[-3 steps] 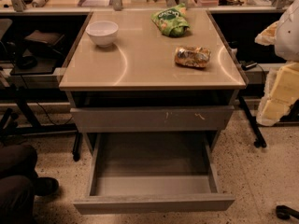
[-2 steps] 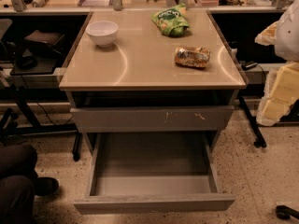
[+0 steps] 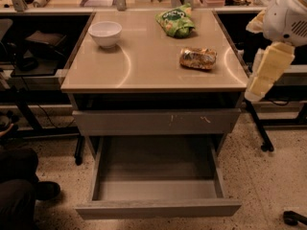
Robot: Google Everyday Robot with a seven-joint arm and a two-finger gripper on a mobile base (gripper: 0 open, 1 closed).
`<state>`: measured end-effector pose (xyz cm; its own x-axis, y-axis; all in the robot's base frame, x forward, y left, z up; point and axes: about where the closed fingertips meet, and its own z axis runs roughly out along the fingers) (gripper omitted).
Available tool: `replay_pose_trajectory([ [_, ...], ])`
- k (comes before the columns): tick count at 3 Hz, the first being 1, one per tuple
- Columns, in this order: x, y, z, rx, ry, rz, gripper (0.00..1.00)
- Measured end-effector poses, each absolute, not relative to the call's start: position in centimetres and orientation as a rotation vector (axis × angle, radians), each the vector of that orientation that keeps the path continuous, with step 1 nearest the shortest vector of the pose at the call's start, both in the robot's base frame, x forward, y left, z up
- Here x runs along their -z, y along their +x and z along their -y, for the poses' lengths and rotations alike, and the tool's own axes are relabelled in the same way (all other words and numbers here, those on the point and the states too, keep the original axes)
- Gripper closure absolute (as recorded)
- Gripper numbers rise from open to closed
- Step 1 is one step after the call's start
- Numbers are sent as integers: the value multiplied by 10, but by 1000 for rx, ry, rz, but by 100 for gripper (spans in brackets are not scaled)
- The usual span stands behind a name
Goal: Place orange can into middle drawer
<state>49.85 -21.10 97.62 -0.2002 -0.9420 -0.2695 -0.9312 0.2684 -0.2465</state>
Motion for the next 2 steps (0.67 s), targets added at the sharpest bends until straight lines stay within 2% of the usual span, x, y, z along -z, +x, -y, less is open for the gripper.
replay_pose_trajectory([
  [2,-967,594,194,33,-1655,-2169,0],
])
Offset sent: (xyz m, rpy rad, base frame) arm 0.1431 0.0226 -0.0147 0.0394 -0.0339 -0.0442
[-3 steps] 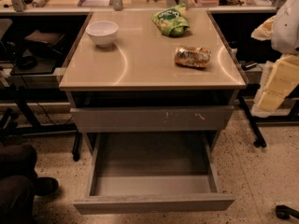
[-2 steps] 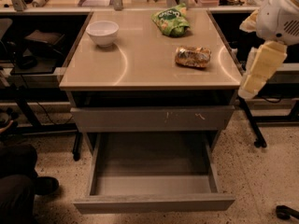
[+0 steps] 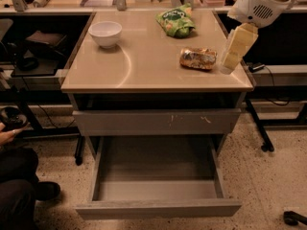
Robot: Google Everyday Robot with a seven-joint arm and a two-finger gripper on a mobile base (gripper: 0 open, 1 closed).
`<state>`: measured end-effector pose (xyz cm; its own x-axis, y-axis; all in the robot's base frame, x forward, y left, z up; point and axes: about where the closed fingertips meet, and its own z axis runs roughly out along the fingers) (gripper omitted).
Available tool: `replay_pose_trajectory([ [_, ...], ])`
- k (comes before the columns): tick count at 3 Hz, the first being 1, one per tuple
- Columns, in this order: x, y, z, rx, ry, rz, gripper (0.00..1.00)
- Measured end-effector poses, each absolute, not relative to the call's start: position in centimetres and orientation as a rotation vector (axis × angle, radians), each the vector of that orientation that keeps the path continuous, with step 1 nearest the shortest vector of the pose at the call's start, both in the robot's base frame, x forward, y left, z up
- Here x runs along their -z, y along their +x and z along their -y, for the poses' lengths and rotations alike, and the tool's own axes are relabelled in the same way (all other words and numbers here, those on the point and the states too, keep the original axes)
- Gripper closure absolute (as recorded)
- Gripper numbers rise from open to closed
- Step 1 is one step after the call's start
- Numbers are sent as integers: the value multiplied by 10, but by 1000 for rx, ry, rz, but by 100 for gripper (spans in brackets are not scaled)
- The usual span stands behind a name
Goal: Place orange can into middle drawer
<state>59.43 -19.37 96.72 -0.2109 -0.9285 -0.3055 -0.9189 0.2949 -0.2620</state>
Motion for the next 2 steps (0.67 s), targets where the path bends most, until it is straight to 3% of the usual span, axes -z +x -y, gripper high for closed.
replay_pose_trajectory([
  [1,-942,660,189,53,-1597,-2223,0],
  [2,-942,662,188,53,-1594,-2221,0],
])
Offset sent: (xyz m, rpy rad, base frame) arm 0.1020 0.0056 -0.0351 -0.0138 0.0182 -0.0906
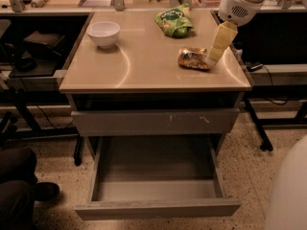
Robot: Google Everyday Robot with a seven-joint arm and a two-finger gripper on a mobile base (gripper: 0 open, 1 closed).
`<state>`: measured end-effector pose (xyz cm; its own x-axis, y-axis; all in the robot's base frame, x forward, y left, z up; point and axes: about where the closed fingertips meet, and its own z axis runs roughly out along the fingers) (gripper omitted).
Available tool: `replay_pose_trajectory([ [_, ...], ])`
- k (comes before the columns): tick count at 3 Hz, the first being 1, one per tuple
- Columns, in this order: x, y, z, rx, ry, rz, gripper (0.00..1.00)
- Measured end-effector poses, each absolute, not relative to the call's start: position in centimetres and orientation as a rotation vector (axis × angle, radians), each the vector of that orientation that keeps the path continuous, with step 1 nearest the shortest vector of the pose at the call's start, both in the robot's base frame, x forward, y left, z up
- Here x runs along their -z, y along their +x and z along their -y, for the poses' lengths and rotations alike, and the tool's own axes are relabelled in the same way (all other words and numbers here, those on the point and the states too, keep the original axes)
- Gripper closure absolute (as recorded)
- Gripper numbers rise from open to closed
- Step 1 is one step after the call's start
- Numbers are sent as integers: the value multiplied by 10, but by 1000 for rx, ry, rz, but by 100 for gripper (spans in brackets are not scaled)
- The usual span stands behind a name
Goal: Place orange can into middle drawer
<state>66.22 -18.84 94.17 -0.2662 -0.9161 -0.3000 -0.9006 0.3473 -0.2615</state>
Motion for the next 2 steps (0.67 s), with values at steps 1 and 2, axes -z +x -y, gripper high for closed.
replay_pose_trajectory([
  [1,-937,664,188,30,-1578,-2216,0],
  [2,-924,688,183,-2,-1574,-2189,0],
])
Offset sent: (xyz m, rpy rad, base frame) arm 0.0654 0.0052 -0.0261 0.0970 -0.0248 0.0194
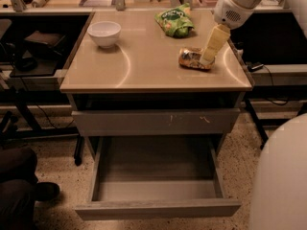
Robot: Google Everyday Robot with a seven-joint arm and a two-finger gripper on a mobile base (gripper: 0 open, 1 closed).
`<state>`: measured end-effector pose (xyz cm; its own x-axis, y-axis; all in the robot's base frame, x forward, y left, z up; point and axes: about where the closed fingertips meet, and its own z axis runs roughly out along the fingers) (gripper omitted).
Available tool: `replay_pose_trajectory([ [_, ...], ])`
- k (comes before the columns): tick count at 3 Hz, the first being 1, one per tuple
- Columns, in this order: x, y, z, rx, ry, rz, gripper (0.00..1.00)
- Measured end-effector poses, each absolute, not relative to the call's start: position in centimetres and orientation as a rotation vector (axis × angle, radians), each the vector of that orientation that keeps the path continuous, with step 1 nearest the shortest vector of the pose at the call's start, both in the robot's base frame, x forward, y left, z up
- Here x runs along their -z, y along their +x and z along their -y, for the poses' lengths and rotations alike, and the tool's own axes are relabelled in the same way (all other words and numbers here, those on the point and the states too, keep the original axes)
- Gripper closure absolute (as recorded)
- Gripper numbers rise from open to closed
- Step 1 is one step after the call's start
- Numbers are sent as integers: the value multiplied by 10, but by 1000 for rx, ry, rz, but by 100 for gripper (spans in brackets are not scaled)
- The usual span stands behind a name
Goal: Place orange can into middle drawer
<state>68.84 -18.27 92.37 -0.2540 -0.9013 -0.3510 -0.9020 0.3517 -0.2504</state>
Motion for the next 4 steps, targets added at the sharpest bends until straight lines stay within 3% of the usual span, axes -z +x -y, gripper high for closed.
replay_pose_trajectory([
  [2,-894,745,169,-75,-1579,-2155,0],
  [4,-869,744,183,-156,-1538,-2203,0],
])
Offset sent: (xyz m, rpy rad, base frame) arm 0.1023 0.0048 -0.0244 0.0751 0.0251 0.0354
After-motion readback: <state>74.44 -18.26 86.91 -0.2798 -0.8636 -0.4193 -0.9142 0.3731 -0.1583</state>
